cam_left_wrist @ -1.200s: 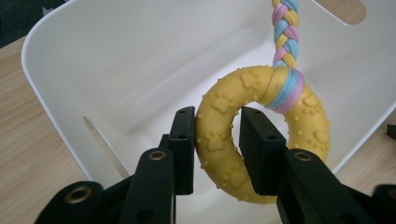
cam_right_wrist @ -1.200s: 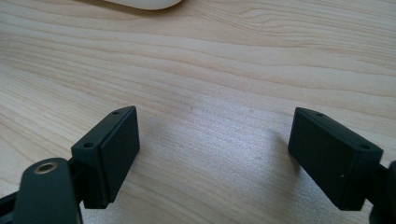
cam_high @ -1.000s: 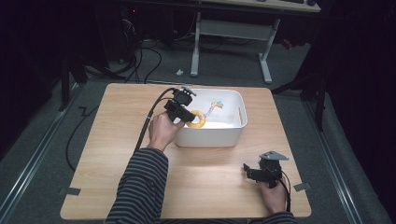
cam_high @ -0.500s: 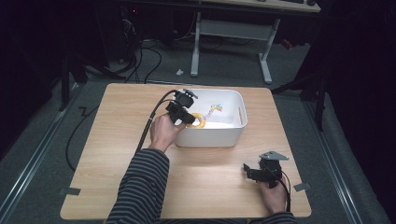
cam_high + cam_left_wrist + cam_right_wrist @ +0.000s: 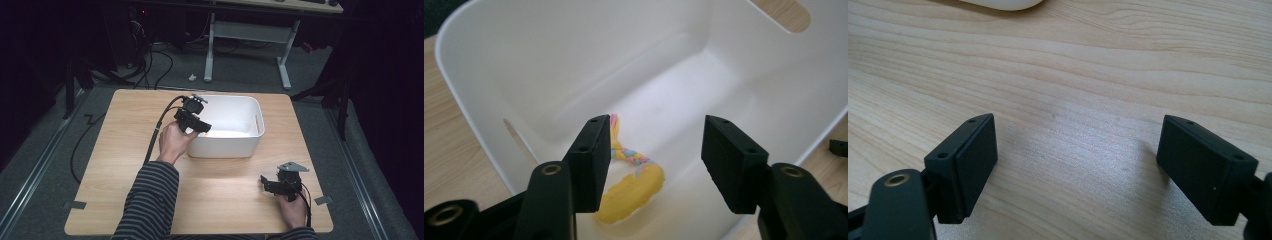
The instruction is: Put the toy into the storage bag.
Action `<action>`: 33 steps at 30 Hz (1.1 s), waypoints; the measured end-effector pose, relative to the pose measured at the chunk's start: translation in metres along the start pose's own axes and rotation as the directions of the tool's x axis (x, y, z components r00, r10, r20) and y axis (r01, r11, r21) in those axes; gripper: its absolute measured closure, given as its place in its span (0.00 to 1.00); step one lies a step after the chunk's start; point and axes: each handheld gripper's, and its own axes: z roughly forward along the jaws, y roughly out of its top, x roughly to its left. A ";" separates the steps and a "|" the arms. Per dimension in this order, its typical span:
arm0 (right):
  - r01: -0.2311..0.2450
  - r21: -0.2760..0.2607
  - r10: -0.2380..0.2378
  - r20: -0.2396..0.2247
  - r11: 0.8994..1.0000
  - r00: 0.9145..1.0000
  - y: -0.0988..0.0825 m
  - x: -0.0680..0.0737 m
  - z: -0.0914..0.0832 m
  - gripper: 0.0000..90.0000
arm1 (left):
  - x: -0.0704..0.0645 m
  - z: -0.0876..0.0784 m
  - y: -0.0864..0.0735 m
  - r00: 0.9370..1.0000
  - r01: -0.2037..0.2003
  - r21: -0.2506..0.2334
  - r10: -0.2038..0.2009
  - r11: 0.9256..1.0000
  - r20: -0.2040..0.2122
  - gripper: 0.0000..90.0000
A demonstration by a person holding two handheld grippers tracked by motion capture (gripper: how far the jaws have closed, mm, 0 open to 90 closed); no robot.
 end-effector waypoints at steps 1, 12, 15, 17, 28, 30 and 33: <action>0.000 0.000 0.000 0.000 1.000 1.000 0.000 0.000 0.000 0.18 | 0.000 -0.003 0.000 1.000 0.000 -0.008 0.000 1.000 -0.002 0.49; -0.001 0.000 0.001 0.000 1.000 1.000 0.000 0.000 0.000 0.18 | 0.006 -0.047 -0.008 0.999 0.009 -0.108 -0.012 0.994 -0.030 0.43; -0.001 0.000 0.001 0.000 1.000 1.000 0.000 0.000 0.000 0.18 | 0.009 -0.060 -0.015 0.999 0.002 -0.126 -0.008 0.992 -0.049 0.41; -0.001 0.001 0.001 0.000 1.000 1.000 0.000 0.000 0.000 0.18 | 0.012 -0.066 -0.019 0.999 0.008 -0.142 -0.015 0.990 -0.050 0.41; 0.000 0.001 0.000 -0.002 1.000 1.000 0.000 0.000 0.000 0.18 | 0.025 -0.089 -0.040 0.997 0.047 -0.185 -0.059 0.982 -0.058 0.40; 0.000 0.001 0.000 -0.002 1.000 1.000 0.000 0.000 0.000 0.18 | 0.028 -0.092 -0.043 0.996 0.050 -0.190 -0.063 0.981 -0.062 0.40; -0.001 0.001 0.001 -0.002 1.000 1.000 0.000 0.000 0.000 0.18 | 0.031 -0.097 -0.048 0.995 0.056 -0.196 -0.071 0.979 -0.068 0.40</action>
